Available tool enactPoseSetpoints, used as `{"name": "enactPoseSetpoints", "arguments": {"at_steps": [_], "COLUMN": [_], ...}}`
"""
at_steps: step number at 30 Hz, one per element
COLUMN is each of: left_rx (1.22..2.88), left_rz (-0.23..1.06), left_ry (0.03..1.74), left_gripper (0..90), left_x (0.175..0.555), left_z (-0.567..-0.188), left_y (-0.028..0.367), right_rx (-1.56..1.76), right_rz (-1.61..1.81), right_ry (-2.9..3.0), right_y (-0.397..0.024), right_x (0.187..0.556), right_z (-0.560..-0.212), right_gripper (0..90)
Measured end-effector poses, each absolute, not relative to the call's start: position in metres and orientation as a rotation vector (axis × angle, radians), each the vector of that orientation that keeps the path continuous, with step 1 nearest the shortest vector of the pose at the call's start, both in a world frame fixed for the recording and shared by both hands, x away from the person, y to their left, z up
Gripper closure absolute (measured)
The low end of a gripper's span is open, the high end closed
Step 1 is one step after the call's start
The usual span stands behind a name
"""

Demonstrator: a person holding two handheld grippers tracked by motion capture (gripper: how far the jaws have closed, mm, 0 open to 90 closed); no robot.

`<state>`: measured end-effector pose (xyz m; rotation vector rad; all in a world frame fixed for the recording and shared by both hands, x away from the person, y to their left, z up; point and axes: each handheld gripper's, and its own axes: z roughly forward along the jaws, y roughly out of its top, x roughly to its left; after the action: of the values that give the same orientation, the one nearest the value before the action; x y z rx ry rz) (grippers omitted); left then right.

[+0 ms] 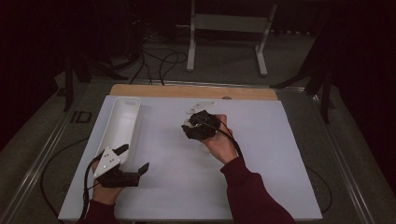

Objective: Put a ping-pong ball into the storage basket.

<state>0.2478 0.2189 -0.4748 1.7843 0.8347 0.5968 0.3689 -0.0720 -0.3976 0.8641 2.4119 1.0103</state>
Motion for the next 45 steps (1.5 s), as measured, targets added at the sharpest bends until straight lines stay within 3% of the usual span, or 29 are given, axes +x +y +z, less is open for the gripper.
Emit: {"name": "enactPoseSetpoints", "arguments": {"at_steps": [45], "left_rx": [1.788], "left_rz": [0.597], "left_ry": [0.835], "left_gripper": [2.0], "left_x": [0.248], "left_z": [-0.475], "left_y": [0.219], "right_rx": [0.803], "right_rz": [1.062], "right_ry": [2.425], "right_y": [-0.048], "right_x": [0.364], "right_z": [-0.397], "right_gripper": [50.1]}}
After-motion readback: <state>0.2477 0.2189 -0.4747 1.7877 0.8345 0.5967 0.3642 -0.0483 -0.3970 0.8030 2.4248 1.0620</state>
